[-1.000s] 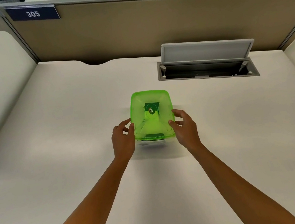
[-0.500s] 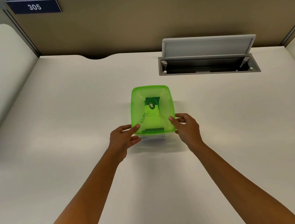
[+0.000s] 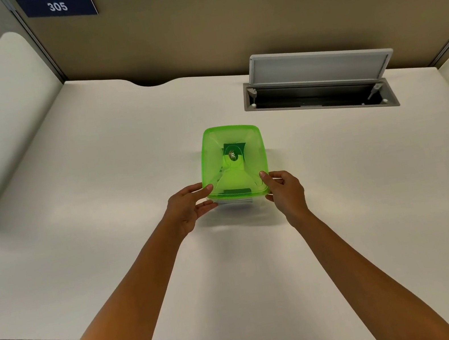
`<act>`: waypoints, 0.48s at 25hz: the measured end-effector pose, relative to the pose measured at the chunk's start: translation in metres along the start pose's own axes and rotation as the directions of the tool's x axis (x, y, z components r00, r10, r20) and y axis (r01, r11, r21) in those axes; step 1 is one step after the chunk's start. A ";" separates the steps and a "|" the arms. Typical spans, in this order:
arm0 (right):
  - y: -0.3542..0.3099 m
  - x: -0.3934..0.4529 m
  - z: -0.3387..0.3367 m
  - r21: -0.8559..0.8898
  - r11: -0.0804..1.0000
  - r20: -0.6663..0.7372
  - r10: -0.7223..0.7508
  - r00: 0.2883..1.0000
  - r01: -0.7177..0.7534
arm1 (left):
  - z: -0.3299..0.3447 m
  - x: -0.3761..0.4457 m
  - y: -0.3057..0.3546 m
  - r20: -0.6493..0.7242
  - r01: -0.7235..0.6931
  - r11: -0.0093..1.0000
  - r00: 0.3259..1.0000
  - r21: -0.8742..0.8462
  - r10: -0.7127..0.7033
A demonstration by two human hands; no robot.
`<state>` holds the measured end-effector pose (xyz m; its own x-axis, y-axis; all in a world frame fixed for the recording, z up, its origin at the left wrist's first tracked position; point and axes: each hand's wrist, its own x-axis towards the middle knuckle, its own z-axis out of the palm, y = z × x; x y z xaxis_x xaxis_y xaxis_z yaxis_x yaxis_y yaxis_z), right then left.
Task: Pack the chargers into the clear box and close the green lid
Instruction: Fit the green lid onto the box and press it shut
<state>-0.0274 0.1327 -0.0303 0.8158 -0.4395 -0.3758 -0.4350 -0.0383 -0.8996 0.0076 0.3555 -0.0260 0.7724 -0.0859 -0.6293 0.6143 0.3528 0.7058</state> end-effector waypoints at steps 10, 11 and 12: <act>0.002 -0.003 0.003 0.047 0.998 0.003 0.052 0.999 -0.052 | 0.000 -0.003 -0.008 -0.033 0.000 0.996 0.999 -0.084 -0.003; 0.004 -0.003 0.003 0.062 0.995 0.013 0.075 0.997 -0.076 | 0.000 -0.003 -0.008 -0.029 0.001 0.996 1.000 -0.090 -0.003; 0.007 -0.005 0.004 0.088 0.991 0.020 0.102 0.995 -0.103 | -0.001 -0.004 -0.008 -0.023 0.002 0.996 1.000 -0.095 -0.004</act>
<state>-0.0327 0.1382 -0.0360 0.7750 -0.4227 -0.4698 -0.4816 0.0863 -0.8721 0.0000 0.3540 -0.0293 0.7660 -0.0657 -0.6395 0.5976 0.4392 0.6708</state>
